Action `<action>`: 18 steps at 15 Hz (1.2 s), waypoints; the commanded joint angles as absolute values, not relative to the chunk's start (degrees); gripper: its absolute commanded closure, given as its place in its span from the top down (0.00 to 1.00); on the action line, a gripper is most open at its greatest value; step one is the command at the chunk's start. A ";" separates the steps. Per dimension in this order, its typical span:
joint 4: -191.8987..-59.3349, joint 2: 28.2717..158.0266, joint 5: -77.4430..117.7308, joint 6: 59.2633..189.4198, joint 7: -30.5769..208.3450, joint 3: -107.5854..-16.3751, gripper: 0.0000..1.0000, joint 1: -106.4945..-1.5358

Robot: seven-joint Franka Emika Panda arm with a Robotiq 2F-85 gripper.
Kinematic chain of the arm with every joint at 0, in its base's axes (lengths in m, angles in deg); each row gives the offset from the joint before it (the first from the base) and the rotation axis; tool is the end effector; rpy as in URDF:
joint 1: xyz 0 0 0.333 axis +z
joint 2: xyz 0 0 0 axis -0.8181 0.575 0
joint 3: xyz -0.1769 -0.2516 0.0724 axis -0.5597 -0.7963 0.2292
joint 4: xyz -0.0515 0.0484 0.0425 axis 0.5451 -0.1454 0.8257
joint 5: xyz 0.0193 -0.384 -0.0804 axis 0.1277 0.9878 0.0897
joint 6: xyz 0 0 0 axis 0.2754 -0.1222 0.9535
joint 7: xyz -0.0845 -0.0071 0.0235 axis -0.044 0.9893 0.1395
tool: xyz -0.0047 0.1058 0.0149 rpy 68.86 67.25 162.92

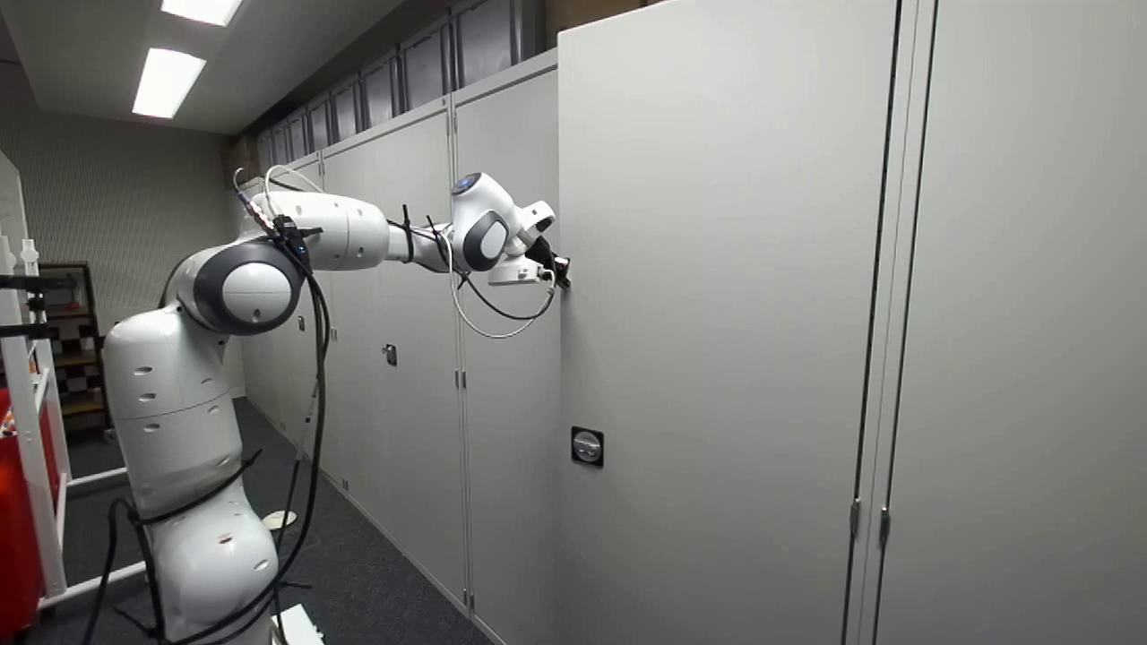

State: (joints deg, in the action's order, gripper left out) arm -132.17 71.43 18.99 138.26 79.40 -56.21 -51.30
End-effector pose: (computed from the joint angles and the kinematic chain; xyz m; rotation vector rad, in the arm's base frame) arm 0.5768 0.0564 0.7228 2.7535 0.2752 1.4341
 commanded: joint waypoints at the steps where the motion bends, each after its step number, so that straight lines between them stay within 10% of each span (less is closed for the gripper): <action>1: -127.93 74.72 19.22 139.98 77.86 -55.89 0.00 -51.46; 18: -119.88 81.32 21.56 139.55 78.12 -55.68 0.00 -51.61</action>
State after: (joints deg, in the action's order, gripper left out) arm -123.94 78.52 20.20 138.27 79.39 -55.86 -51.29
